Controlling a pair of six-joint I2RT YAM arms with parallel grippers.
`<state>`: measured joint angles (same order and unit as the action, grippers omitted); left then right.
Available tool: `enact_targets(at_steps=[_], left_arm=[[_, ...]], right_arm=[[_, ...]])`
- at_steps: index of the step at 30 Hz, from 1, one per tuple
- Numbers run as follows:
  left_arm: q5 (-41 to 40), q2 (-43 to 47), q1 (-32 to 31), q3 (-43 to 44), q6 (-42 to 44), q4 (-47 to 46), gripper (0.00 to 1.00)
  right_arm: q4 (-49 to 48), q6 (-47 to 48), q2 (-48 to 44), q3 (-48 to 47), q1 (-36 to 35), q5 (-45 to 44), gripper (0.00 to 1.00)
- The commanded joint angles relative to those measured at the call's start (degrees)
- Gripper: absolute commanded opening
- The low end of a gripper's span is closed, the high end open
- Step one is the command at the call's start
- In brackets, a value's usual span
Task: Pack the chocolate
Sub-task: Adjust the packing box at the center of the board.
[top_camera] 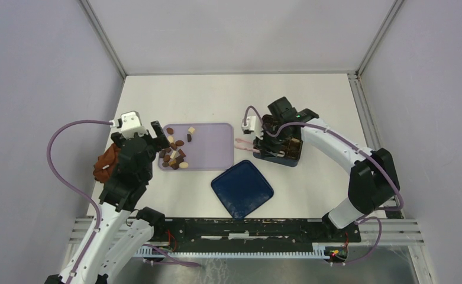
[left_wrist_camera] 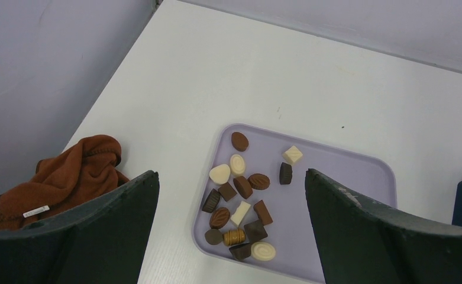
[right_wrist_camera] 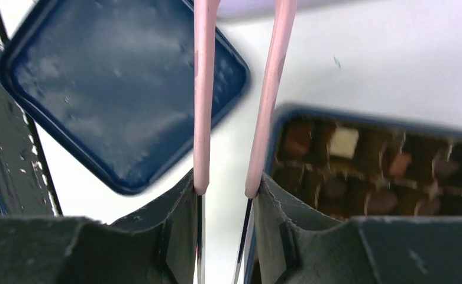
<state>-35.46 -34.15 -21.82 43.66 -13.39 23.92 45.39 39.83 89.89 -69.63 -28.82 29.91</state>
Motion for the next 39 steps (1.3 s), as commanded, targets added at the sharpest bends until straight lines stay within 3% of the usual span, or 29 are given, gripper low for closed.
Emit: enact_targets(at_steps=[1,9,21,30,36,39], left_arm=[[-1.16,1.44,0.36,-0.26,1.65,-2.11,0.97],[-1.36,2.06,0.29,-0.5,1.61,-2.39,0.97],[-1.73,2.71,0.35,-0.77,1.86,-2.65,0.97],[5.34,1.34,0.35,-0.18,0.41,-3.4,0.96],[25.21,-0.7,0.34,2.37,-12.68,-2.92,0.96],[40.04,-3.62,0.38,-1.4,-21.79,-10.43,0.96]], right_arm=[[-5.05,-3.95,2.9,-5.07,-7.13,-0.9,0.4],[-5.1,-6.4,14.27,-15.49,-16.63,-7.7,0.4],[-3.45,-9.26,28.65,-31.1,-22.16,-10.9,0.4],[-4.77,-9.19,13.13,-23.01,-17.12,-5.83,0.39],[-8.87,-9.19,-1.77,-9.38,-4.68,0.26,0.39],[-10.29,-9.59,-6.59,-5.62,2.63,4.45,0.4]])
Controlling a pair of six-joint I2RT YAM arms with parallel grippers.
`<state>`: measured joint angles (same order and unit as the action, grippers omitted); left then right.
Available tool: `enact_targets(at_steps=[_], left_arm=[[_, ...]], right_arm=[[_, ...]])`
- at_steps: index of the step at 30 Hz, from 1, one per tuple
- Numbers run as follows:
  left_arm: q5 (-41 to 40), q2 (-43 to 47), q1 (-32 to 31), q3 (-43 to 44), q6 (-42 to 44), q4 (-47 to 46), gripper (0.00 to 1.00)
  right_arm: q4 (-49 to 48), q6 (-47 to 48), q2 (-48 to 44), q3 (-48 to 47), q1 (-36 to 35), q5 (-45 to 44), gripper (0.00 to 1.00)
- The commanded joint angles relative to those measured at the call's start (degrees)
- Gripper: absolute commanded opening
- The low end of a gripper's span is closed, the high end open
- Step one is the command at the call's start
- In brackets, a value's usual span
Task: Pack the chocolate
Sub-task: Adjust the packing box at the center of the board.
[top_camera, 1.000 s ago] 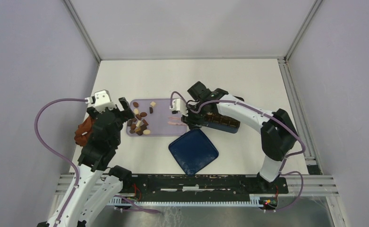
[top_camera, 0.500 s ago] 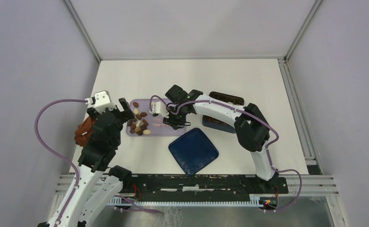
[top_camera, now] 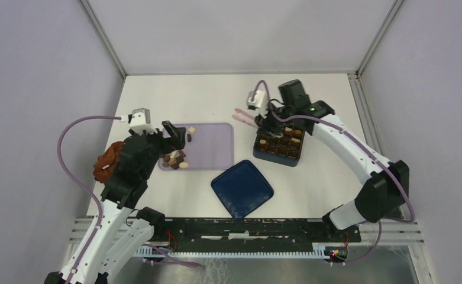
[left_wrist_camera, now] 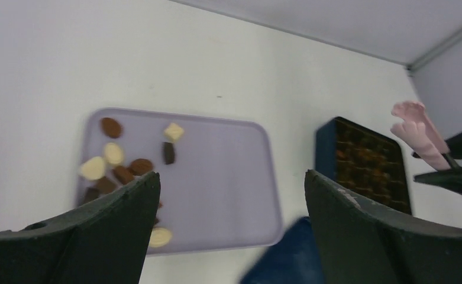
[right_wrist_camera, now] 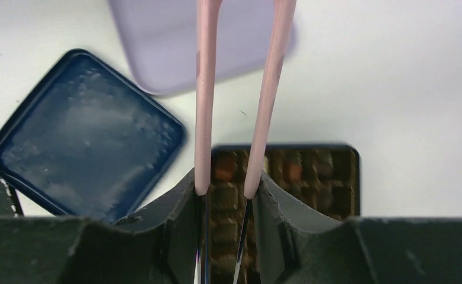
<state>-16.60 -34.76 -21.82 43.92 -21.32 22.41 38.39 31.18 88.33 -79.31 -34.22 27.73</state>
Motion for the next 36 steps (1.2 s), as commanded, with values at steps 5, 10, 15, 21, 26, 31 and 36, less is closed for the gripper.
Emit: enact_targets(at_steps=[5,10,15,21,26,31,36], left_arm=[[30.13,-10.97,-2.01,-6.48,-22.73,-23.61,0.95],[20.06,-25.89,-13.33,0.9,-18.4,-23.34,0.94],[8.77,-43.18,-19.41,12.35,-12.43,-17.97,0.83],[10.97,-60.18,-19.53,24.46,-8.35,-17.08,0.69],[14.32,-70.14,-19.66,31.57,-6.71,-16.23,0.62],[15.03,-75.17,-19.7,35.79,-5.55,-14.28,0.57],[16.32,-78.69,-19.77,38.61,-5.13,-13.12,0.55]], right_arm=[[-5.62,-1.82,-8.98,7.77,17.07,11.19,0.4],[-5.94,-1.82,-10.44,8.77,20.52,12.97,0.4],[-6.72,-1.84,-11.92,9.95,22.86,13.11,0.4],[-6.56,-1.02,-10.98,10.36,25.25,12.19,0.4],[-6.58,-0.58,-10.43,10.56,26.56,11.12,0.4],[-6.49,-0.38,-9.68,10.71,27.31,10.77,0.4],[-6.5,-0.25,-9.05,10.75,27.36,10.43,0.4]])
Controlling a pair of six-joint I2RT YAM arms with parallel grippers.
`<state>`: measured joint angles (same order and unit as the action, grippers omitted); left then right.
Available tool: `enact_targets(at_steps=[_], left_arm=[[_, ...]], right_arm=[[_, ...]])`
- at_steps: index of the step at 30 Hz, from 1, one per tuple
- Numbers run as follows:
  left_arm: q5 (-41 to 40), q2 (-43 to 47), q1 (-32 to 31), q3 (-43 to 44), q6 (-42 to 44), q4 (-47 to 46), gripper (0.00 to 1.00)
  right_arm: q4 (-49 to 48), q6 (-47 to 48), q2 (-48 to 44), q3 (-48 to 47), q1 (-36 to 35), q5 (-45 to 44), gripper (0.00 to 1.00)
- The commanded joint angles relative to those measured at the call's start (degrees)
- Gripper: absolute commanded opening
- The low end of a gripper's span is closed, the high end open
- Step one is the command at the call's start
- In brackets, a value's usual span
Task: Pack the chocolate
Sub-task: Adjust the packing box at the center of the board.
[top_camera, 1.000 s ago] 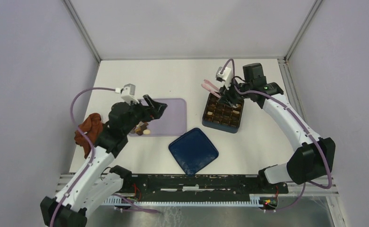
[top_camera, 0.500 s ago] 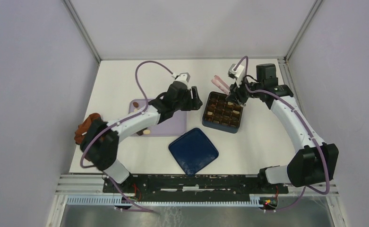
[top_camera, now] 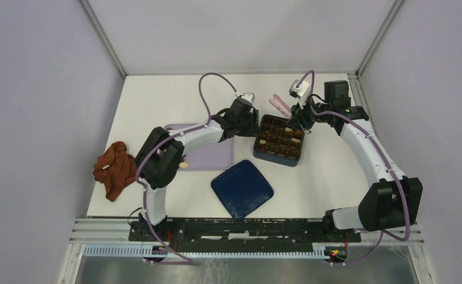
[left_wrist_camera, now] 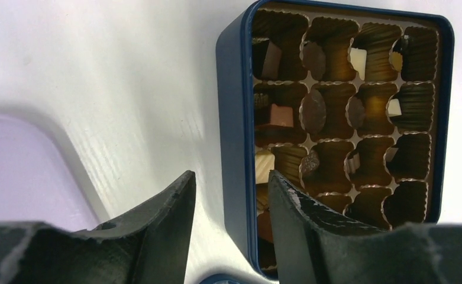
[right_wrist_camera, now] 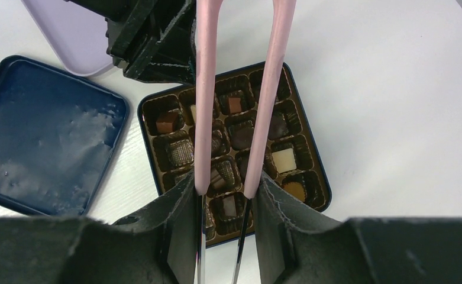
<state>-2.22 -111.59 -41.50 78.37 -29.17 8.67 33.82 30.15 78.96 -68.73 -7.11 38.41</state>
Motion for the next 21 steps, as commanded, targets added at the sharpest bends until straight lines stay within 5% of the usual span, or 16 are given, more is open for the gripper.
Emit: enact_targets(at_steps=[1,21], left_arm=[[1.95,-2.62,-0.15,4.84,2.76,1.08,0.54],[-1.36,-8.38,-2.7,12.02,4.82,7.65,0.24]], right_arm=[[-1.95,0.74,0.45,0.22,0.31,-0.27,0.4],[-1.94,0.87,0.58,0.39,1.5,-0.31,0.4]])
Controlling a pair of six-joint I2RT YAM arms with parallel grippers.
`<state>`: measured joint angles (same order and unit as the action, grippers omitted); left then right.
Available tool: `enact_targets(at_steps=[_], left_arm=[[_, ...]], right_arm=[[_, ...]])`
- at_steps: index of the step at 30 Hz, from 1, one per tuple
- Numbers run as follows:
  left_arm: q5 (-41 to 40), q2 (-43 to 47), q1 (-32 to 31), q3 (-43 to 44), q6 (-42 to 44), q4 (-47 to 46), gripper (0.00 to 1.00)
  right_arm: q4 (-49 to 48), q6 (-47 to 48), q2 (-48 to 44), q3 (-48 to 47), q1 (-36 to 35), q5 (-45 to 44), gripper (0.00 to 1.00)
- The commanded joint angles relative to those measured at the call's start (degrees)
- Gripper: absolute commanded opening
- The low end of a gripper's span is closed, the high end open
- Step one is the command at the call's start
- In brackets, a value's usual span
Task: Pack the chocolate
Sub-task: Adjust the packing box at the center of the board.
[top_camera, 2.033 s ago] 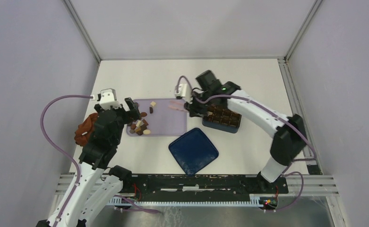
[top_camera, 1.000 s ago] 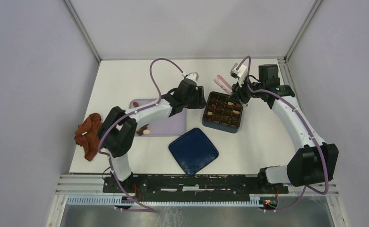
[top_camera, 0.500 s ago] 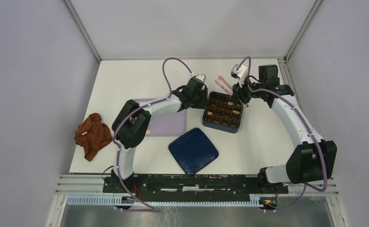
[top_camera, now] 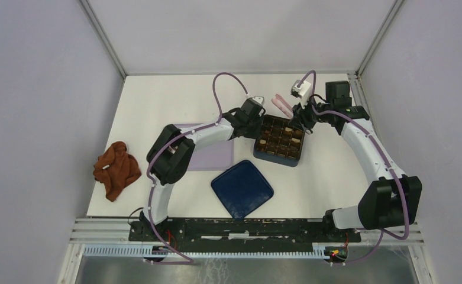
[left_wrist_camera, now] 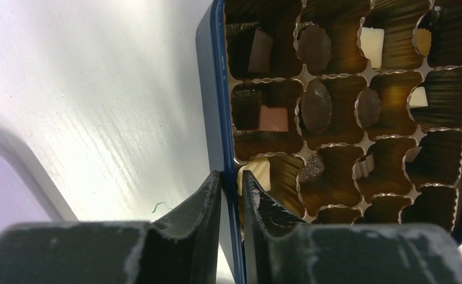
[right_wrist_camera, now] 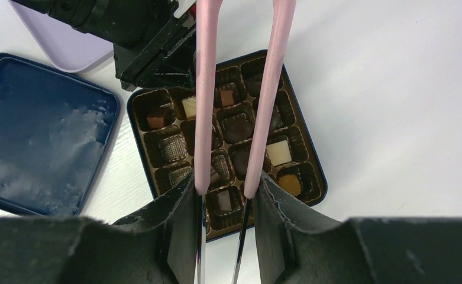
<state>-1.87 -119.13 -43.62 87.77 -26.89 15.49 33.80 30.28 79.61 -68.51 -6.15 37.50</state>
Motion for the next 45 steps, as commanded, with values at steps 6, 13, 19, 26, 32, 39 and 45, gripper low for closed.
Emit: enact_targets(at_steps=[6,13,19,26,32,39,45], left_arm=[[-5.4,0.31,-1.28,3.55,2.37,1.44,0.02],[-11.49,6.32,-2.16,0.62,1.89,-4.77,0.02],[-15.6,13.56,-2.69,-7.84,2.92,-16.13,0.02],[-16.68,20.57,-3.9,-16.21,7.77,-26.31,0.02],[-19.38,25.68,-4.99,-23.47,12.77,-35.59,0.02],[-22.54,28.99,-6.18,-28.92,17.07,-44.38,0.02],[-24.43,26.96,-6.48,-27.11,14.17,-42.41,0.02]], right_arm=[[-1.73,0.81,0.06,0.08,0.73,0.49,0.4],[-1.28,0.79,-0.52,-0.11,1.76,2.38,0.4],[-0.76,0.74,-2.1,-0.27,2.05,5.03,0.4],[-0.6,0.56,-4.45,-0.39,3.13,6.85,0.4],[1.51,0.62,-6.59,-1.19,3.93,12.14,0.4],[3.4,1.34,-7.8,-1.55,3.82,17.23,0.4],[3.67,2.02,-8.2,-1.37,3.71,17.72,0.4]])
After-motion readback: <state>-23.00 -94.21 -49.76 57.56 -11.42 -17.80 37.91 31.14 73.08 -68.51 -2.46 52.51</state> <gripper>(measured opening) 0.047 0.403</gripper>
